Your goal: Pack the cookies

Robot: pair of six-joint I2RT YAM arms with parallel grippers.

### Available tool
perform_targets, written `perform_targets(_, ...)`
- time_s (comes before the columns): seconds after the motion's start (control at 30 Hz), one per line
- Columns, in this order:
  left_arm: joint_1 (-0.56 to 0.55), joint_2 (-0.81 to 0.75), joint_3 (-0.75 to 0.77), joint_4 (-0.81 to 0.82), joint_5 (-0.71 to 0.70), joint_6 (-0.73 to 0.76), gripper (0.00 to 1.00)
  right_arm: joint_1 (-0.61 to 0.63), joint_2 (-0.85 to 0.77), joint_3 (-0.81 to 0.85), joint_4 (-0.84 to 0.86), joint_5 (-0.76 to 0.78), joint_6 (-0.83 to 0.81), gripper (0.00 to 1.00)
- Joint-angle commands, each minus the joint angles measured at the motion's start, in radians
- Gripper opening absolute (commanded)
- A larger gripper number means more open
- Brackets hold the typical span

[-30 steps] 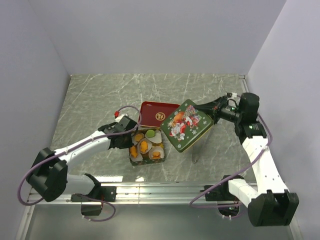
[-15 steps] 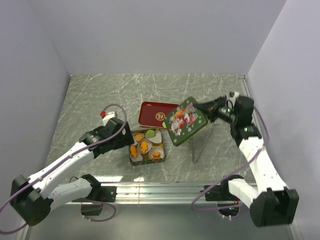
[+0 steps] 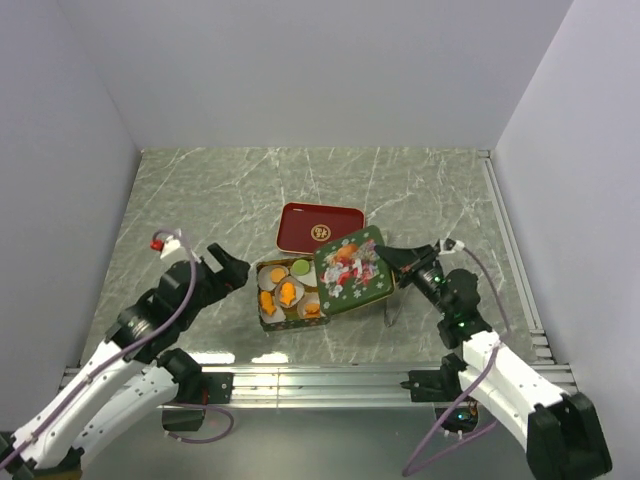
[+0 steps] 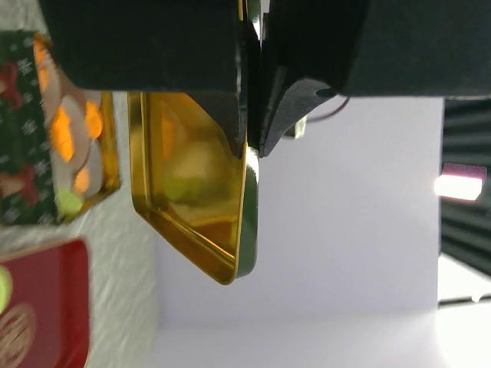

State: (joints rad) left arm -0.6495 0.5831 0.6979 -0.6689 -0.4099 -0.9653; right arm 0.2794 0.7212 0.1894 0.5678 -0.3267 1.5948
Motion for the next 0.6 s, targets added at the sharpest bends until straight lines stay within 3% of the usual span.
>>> perform_targets(0.0, 0.001, -0.142, -0.061, 0.123, 0.034, -0.010, 0.99, 0.079, 0.073, -0.073, 0.406, 0.110, 0.051, 0.00)
perform_targets(0.2, 0.002, -0.357, -0.202, 0.199, 0.029, -0.039, 0.99, 0.156, 0.355, -0.150, 0.870, 0.126, 0.077, 0.00)
perform_targets(0.37, 0.002, -0.387, -0.256, 0.164, 0.065, -0.073, 0.99, 0.277, 0.533, -0.079, 1.040, 0.165, 0.074, 0.00)
perform_targets(0.57, 0.002, -0.368, -0.297, 0.207, 0.068, -0.098, 0.99, 0.339, 0.754, 0.041, 1.195, 0.215, 0.140, 0.00)
